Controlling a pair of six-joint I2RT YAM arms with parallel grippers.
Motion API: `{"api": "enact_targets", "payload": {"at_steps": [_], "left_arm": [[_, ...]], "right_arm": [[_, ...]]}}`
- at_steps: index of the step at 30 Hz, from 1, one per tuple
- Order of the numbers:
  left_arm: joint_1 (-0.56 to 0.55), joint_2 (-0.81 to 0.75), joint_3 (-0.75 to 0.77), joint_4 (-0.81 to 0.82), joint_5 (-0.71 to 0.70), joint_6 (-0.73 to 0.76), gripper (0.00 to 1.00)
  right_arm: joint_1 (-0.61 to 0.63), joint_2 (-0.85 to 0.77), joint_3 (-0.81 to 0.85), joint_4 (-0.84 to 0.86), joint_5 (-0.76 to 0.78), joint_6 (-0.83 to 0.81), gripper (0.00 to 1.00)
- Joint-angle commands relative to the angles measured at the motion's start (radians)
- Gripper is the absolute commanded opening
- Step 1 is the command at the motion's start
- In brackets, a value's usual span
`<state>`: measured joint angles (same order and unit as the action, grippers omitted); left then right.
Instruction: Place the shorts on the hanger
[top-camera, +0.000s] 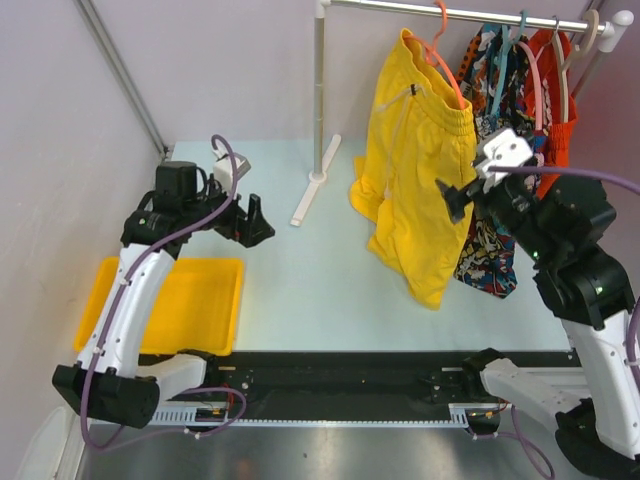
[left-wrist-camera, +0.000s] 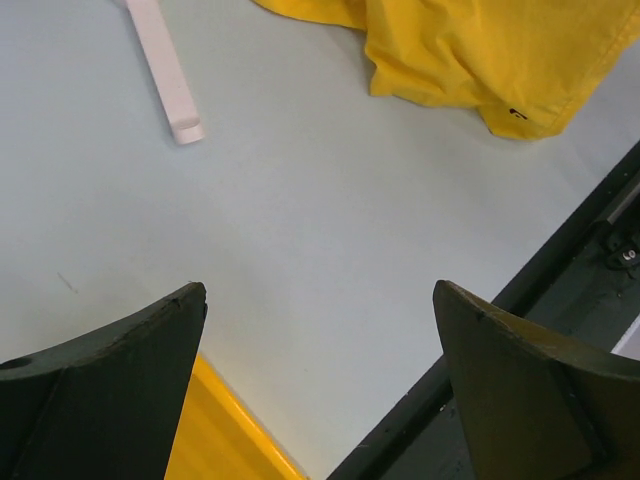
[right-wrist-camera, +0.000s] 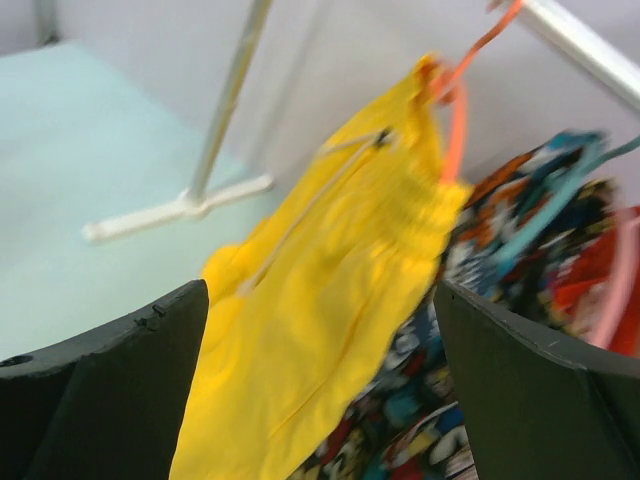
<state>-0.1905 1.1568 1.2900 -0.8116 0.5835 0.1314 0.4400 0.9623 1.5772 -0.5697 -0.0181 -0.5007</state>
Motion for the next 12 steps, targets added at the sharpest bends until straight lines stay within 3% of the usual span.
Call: {"api": "enact_targets", "payload": {"at_steps": [1, 5, 12], "left_arm": [[0.025, -0.077, -0.001, -0.057, -0.060, 0.031, 1.00], [0.026, -0.172, -0.115, -0.069, -0.166, 0.065, 1.00], [0.026, -0.305, -0.144, -0.098, -0.275, 0.085, 1.00]], "right_arm": [[0.003, -0.069, -0.104, -0.209, -0.115, 0.128, 1.00], [-0.026, -0.172, -0.210, -0.257, -0.160, 0.178, 1.00], [-0.078, -0.266, -0.289, -0.269, -0.172, 0.232, 1.00]]}}
